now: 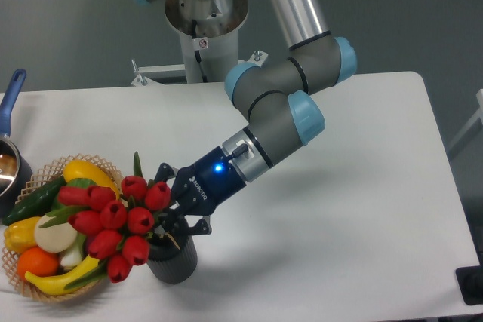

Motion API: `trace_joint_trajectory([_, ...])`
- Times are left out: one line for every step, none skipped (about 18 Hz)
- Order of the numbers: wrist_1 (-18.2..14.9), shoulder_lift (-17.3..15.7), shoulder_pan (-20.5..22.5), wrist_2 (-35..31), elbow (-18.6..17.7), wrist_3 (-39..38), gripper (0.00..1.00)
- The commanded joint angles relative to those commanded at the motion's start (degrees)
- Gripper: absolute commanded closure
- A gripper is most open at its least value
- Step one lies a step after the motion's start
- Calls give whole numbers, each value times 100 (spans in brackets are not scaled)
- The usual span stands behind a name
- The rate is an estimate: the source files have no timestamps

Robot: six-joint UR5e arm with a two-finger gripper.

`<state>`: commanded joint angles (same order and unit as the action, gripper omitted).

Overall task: Insert the flowers into the vase
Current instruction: 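Lower the tulip stems into the black vase opening, then push the tulips further down into the vase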

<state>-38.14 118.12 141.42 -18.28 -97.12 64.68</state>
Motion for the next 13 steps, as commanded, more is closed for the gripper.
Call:
trace_joint_trajectory([9,26,0,0,-26,79,80])
trace_joint_trajectory([9,35,0,0,-70,166,77])
trace_joint_trajectory([9,35,9,-9,-149,280,77])
trace_joint_trajectory([9,35,9,-9,-202,351,75])
trace_joint_trajectory([9,35,9,0,-228,413,73])
trace_joint_trajectory([9,35,9,0,-237,457,68])
trace_joint_trajectory([9,35,17,0,-237,501,59])
trace_joint_trajectory([9,35,18,0,-237,527,52])
trace_joint_trajectory([9,44,26,0,-237,528,45])
trace_joint_trajectory([9,44,26,0,-237,536,44])
trace_joint_trajectory([9,44,26,0,-237,536,43])
trace_joint_trajectory([9,44,26,0,-237,536,43])
trace_joint_trajectory([9,44,26,0,-246,536,43])
